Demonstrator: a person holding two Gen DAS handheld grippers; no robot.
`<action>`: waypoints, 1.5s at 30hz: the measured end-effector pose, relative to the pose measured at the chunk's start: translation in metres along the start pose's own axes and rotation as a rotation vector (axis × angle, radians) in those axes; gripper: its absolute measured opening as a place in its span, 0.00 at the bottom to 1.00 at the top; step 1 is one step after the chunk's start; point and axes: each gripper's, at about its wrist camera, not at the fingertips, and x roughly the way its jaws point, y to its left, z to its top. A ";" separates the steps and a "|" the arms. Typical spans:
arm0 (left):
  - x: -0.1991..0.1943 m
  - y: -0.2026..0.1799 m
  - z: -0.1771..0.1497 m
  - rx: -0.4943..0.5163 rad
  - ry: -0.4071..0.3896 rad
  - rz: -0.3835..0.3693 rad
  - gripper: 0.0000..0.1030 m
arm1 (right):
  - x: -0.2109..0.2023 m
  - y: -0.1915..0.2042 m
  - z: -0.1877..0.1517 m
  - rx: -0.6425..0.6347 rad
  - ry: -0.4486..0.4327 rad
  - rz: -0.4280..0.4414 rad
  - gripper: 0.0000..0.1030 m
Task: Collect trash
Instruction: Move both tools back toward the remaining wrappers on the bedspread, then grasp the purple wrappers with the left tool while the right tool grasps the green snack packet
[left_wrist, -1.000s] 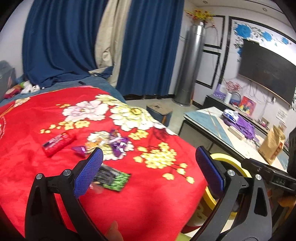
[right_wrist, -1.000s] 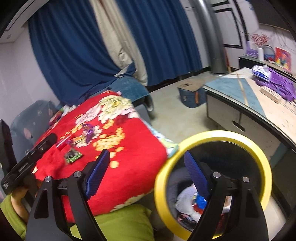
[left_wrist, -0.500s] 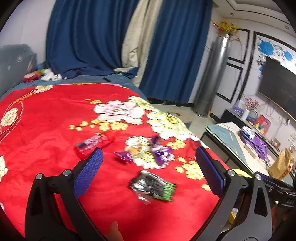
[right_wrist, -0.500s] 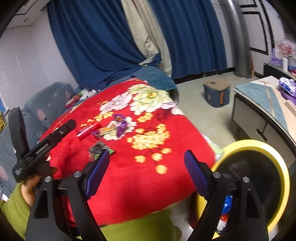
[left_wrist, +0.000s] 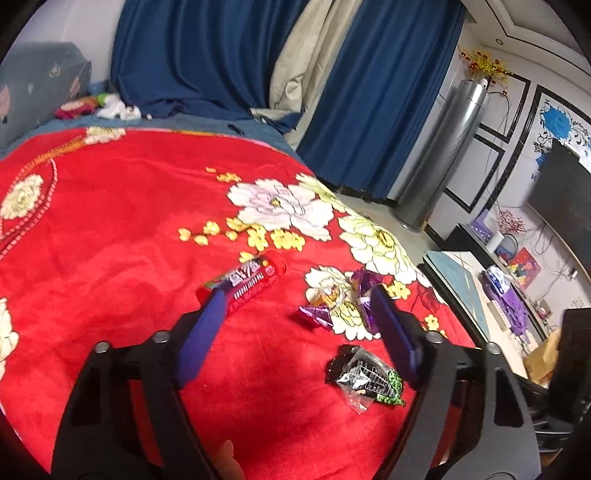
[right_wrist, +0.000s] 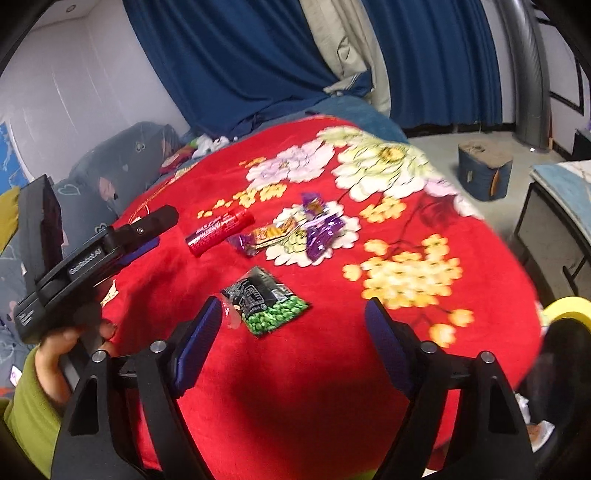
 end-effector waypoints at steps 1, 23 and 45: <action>0.002 0.001 0.000 -0.004 0.010 -0.011 0.64 | 0.005 0.000 0.001 0.003 0.007 -0.004 0.70; 0.080 -0.003 -0.009 -0.079 0.231 -0.095 0.43 | 0.048 0.005 -0.022 -0.051 0.054 0.036 0.42; 0.049 0.000 -0.013 -0.074 0.154 -0.130 0.18 | 0.033 0.020 -0.033 -0.130 0.007 0.036 0.16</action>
